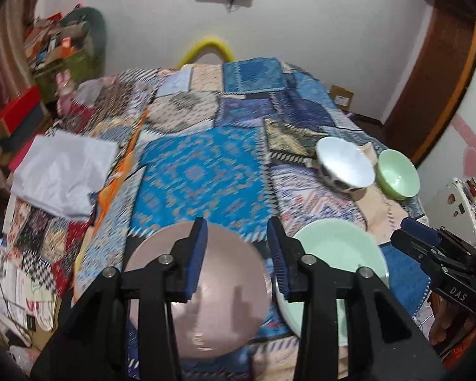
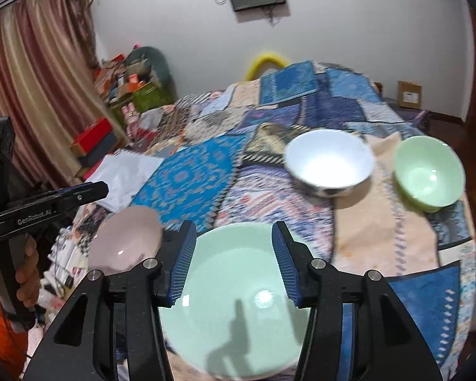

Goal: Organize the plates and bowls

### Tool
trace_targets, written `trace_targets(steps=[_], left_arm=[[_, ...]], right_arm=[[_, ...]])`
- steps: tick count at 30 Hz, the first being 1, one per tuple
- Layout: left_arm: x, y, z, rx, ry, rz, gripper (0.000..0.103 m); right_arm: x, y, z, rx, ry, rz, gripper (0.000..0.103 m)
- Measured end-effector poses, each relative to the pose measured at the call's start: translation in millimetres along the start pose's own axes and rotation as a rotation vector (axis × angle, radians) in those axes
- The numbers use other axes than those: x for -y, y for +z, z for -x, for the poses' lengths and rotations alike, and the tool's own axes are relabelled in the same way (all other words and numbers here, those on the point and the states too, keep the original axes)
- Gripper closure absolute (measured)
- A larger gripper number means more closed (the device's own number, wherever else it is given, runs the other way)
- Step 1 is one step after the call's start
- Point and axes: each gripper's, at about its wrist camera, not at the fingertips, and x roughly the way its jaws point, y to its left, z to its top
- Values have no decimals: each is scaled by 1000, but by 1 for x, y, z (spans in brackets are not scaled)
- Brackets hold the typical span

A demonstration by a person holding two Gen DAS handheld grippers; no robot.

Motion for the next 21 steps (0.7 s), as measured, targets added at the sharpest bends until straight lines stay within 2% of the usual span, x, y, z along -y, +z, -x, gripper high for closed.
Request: trace_targets(steps=[10,21], left_arm=[[55,35,-44,-28,-49,-61,58],[104,68,-124,-127,-91,-95,58]], right_arm=[[53,14,-2,17,-101,-36,57],[101,38,-28,19,-162,-75,57]])
